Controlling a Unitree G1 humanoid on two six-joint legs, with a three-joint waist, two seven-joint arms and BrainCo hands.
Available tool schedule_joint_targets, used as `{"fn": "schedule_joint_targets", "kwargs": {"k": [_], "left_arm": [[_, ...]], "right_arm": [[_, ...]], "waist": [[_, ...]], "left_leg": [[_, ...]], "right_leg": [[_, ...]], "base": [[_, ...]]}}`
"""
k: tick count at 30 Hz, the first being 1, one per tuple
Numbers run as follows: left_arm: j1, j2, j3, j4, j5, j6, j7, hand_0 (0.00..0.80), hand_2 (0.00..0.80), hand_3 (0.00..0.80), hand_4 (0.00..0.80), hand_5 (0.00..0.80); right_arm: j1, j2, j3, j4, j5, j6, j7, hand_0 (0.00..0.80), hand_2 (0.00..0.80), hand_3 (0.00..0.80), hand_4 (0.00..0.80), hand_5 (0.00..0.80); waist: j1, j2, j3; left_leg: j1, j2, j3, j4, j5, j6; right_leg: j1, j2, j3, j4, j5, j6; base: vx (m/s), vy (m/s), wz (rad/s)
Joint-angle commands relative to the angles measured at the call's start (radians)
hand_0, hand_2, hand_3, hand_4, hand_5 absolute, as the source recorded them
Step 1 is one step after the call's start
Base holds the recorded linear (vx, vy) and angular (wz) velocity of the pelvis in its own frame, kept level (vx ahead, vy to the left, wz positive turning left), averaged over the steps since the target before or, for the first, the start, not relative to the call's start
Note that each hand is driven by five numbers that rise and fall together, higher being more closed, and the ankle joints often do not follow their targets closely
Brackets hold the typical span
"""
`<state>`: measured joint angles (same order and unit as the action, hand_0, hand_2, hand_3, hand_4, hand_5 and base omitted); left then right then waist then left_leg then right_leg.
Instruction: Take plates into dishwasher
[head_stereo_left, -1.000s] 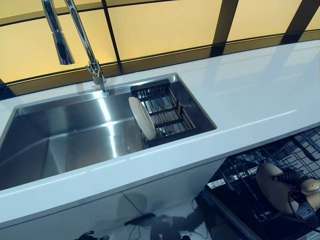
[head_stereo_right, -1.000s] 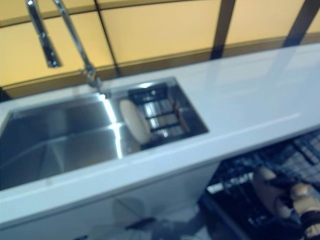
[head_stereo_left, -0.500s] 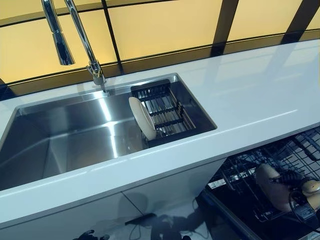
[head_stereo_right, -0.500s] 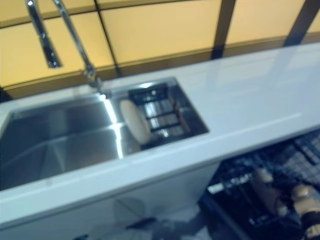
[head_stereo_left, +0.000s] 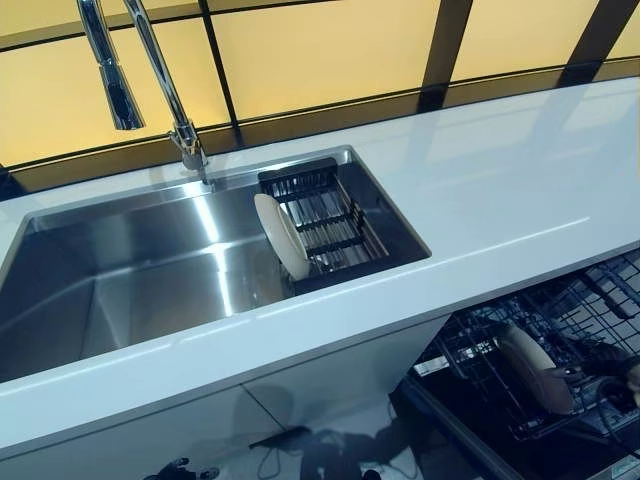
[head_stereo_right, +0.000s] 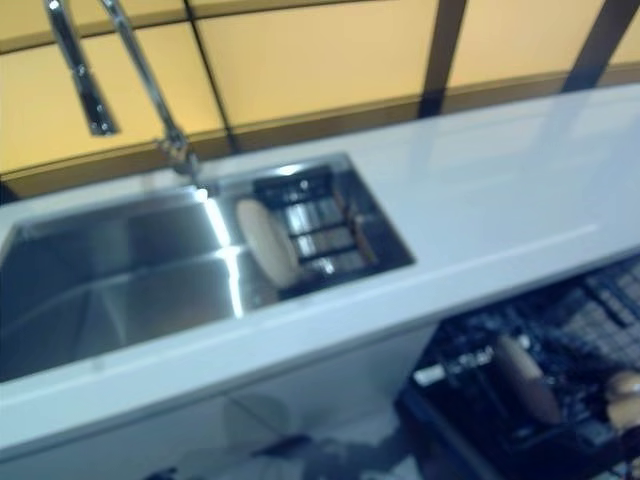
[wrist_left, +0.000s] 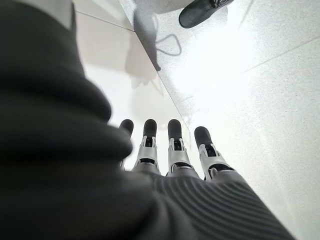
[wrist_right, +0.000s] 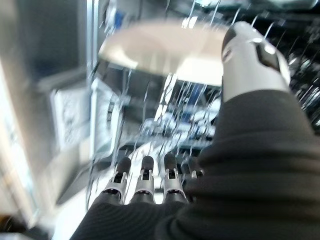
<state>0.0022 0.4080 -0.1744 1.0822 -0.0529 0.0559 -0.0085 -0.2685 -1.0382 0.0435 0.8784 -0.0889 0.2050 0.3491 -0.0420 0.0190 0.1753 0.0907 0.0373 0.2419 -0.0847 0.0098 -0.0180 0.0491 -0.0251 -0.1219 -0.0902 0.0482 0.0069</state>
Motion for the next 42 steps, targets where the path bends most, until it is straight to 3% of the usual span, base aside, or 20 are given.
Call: {"fn": "schedule_joint_targets", "kwargs": {"k": [1,13,18,22,25,30,32,35,42], "left_arm": [[-0.035,0.044,0.006,0.025,0.008,-0.005,0.005,0.000,0.000,0.000,0.000,0.000],[-0.031,0.062,-0.004,0.065,-0.020,-0.029,0.022,0.000,0.000,0.000,0.000,0.000],[-0.030,0.062,-0.018,0.074,-0.042,-0.036,0.030,0.000,0.000,0.000,0.000,0.000],[-0.030,0.062,-0.035,0.076,-0.059,-0.038,0.033,0.000,0.000,0.000,0.000,0.000],[-0.026,0.060,-0.050,0.067,-0.075,-0.032,0.034,0.000,0.000,0.000,0.000,0.000],[-0.018,0.045,-0.073,0.049,-0.095,-0.006,0.048,0.000,0.000,0.000,0.000,0.000],[-0.018,0.040,-0.081,0.037,-0.103,0.008,0.055,0.000,0.000,0.000,0.000,0.000],[-0.022,0.031,-0.084,0.029,-0.114,0.025,0.060,0.000,0.000,0.000,0.000,0.000],[-0.011,0.031,-0.079,0.018,-0.113,0.035,0.070,0.000,0.000,0.000,0.000,0.000]], "right_arm": [[-0.054,-0.129,-0.031,0.006,-0.013,0.046,0.059,0.000,0.000,0.000,0.000,0.000],[-0.076,-0.398,-0.170,0.007,0.013,0.105,0.119,0.000,0.000,0.000,0.000,0.000],[-0.166,-0.477,-0.133,-0.021,0.029,0.086,0.057,0.000,0.000,0.000,0.000,0.000],[-0.368,-0.511,0.020,-0.104,0.042,0.054,-0.061,0.000,0.000,0.000,0.000,0.000],[-0.574,-0.522,0.210,-0.183,0.020,-0.007,-0.173,0.000,0.000,0.000,0.000,0.000],[-0.925,-0.507,0.559,-0.279,-0.252,-0.160,-0.334,0.000,0.000,0.000,0.000,0.000],[-1.046,-0.489,0.677,-0.314,-0.324,-0.186,-0.385,0.000,0.000,0.000,0.000,0.000],[-1.150,-0.464,0.779,-0.383,-0.435,-0.226,-0.430,0.000,0.000,0.000,0.000,0.000],[-1.205,-0.414,0.853,-0.470,-0.580,-0.266,-0.484,0.000,0.000,0.000,0.000,0.000]], "waist": [[-0.004,-0.079,-0.004],[-0.026,-0.121,-0.029],[-0.022,-0.127,-0.036],[-0.007,-0.127,-0.041],[0.010,-0.129,-0.046],[0.038,-0.129,-0.059],[0.050,-0.128,-0.061],[0.066,-0.126,-0.060],[0.113,-0.143,-0.034]], "left_leg": [[0.055,0.011,-0.004,-0.003,-0.112,0.028],[0.057,0.019,0.002,-0.003,-0.112,0.025],[0.055,0.017,-0.002,-0.003,-0.110,0.023],[0.051,0.012,-0.014,-0.003,-0.108,0.020],[0.046,0.007,-0.031,-0.003,-0.105,0.019],[0.034,0.000,-0.062,-0.003,-0.099,0.020],[0.025,-0.001,-0.075,-0.003,-0.096,0.021],[0.006,-0.004,-0.096,-0.003,-0.089,0.020],[-0.043,-0.014,-0.152,-0.003,-0.068,0.017]], "right_leg": [[0.016,-0.020,0.003,0.003,-0.045,0.073],[0.019,-0.005,0.023,0.003,-0.040,0.077],[0.020,-0.005,0.023,0.003,-0.042,0.075],[0.021,-0.008,0.019,0.003,-0.048,0.074],[0.023,-0.011,0.008,0.003,-0.053,0.073],[0.027,-0.019,-0.020,0.003,-0.062,0.073],[0.026,-0.021,-0.033,0.003,-0.064,0.075],[0.020,-0.026,-0.058,0.003,-0.066,0.078],[0.007,-0.034,-0.116,0.003,-0.064,0.081]], "base": [[0.000,0.000,0.00],[0.000,0.000,0.00],[0.000,0.000,0.00],[-0.002,0.008,-0.01],[0.000,0.035,0.01],[0.023,0.028,0.08],[0.016,0.016,0.27],[0.005,0.021,0.26],[0.006,0.009,0.35]]}}
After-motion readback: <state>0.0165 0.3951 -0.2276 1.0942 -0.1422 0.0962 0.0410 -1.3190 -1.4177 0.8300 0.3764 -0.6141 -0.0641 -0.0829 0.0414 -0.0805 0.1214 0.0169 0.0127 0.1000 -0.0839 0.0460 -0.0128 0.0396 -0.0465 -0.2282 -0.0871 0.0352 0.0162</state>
